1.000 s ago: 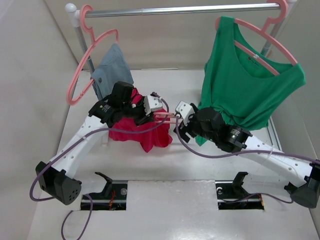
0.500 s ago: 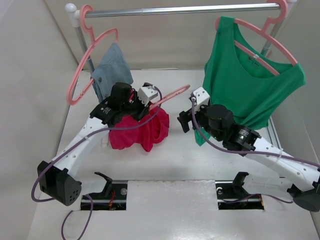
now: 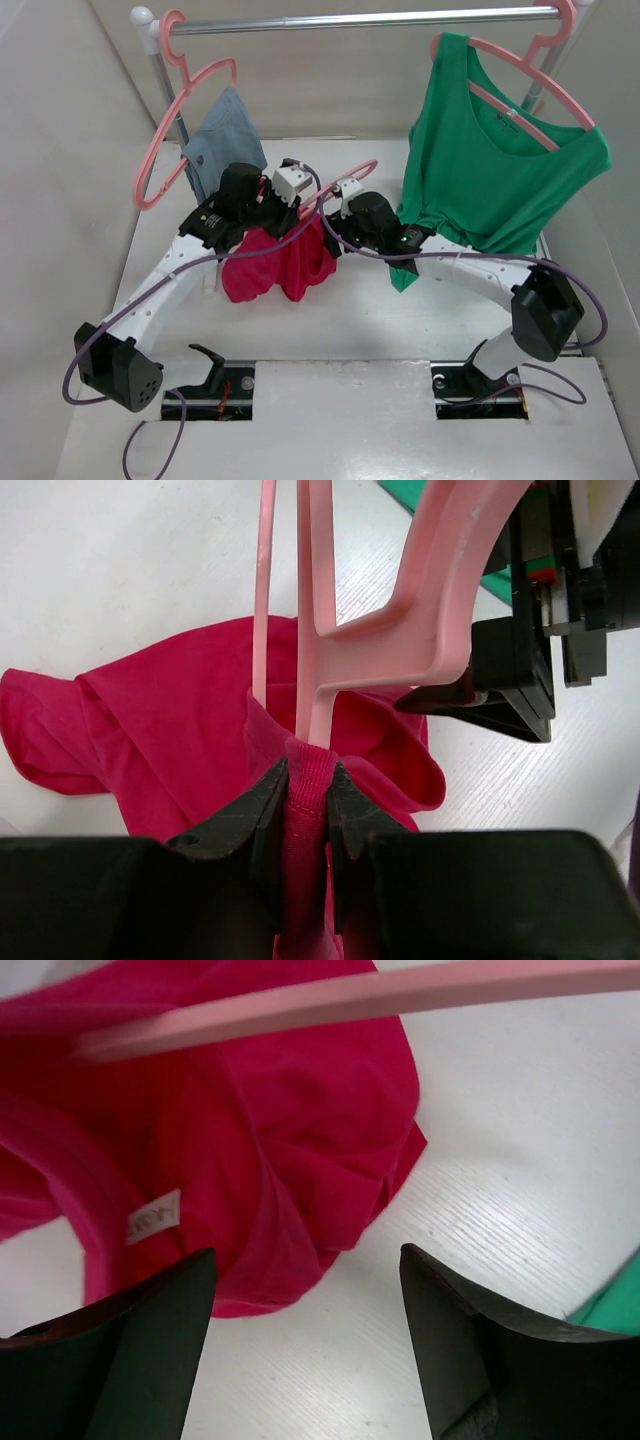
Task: Place the t-shirt on the hanger
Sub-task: Place tshirt on hanger
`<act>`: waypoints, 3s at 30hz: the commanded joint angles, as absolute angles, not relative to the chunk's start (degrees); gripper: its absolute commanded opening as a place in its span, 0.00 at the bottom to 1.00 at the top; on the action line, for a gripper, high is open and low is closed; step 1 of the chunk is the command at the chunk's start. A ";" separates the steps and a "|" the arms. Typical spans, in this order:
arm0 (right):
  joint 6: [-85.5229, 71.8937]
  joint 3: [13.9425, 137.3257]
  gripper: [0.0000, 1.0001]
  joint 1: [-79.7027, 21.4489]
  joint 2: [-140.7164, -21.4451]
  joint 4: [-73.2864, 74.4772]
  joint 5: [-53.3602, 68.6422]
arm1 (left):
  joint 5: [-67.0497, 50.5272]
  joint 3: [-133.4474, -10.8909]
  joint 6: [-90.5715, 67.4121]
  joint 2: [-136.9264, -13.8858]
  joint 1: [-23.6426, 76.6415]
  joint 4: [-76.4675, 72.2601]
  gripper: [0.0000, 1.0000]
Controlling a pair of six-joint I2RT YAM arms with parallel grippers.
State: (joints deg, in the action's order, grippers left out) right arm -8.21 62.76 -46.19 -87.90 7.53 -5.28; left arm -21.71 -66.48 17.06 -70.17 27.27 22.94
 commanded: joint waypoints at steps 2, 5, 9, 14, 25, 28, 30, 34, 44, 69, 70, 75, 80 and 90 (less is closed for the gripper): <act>-13.01 64.34 0.78 -46.32 -87.36 -1.05 -0.10 | -21.09 -69.43 14.68 -69.26 27.16 19.17 0.00; -13.62 64.59 0.78 -46.32 -90.52 -2.55 2.63 | -21.62 -69.43 14.15 -69.79 27.16 18.64 0.00; -17.22 64.43 0.75 -46.85 -94.21 -2.55 3.16 | -21.62 -69.43 13.54 -70.31 27.16 18.63 0.00; -21.88 59.86 0.70 -46.85 -95.36 -1.93 0.70 | -21.62 -70.49 13.54 -70.31 26.02 19.78 0.00; -25.74 56.88 0.00 -42.99 -100.73 -3.59 7.03 | -25.31 -69.88 11.60 -67.33 23.66 19.78 0.00; -28.03 50.74 0.00 -37.72 -95.92 -5.27 6.51 | -31.71 -68.56 14.49 -65.05 21.54 22.58 0.00; -28.74 48.35 0.00 -34.30 -93.00 -5.27 5.89 | -36.99 -67.16 20.96 -63.90 20.30 26.60 0.00; -29.27 43.51 0.00 -24.64 -85.62 -5.27 5.36 | -40.95 -65.22 34.14 -61.96 20.30 35.65 0.00; -25.76 42.98 0.00 -17.58 -75.67 0.00 1.85 | -34.03 -62.75 47.72 -64.60 20.30 46.85 0.00; 9.75 63.46 0.18 -38.58 -74.71 17.49 4.55 | -26.18 -68.36 45.62 -72.42 29.97 42.62 0.00; 10.45 64.07 0.35 -38.58 -74.71 17.49 5.18 | -27.41 -69.25 45.62 -72.42 29.97 43.32 0.00; 14.67 64.69 0.62 -34.02 -69.18 19.50 16.31 | -33.20 -70.58 47.72 -72.43 29.97 46.67 0.00; 23.45 71.00 0.65 -38.38 -68.64 27.67 21.52 | -39.11 -71.72 50.71 -73.56 29.97 51.06 0.00; 33.31 69.52 0.62 -42.54 -73.83 33.05 34.71 | -42.63 -75.06 53.00 -74.62 26.28 52.12 0.00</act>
State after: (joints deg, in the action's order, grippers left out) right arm 29.41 69.87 -42.78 -73.21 30.41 28.21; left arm -38.94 -72.34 51.31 -75.18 26.57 50.68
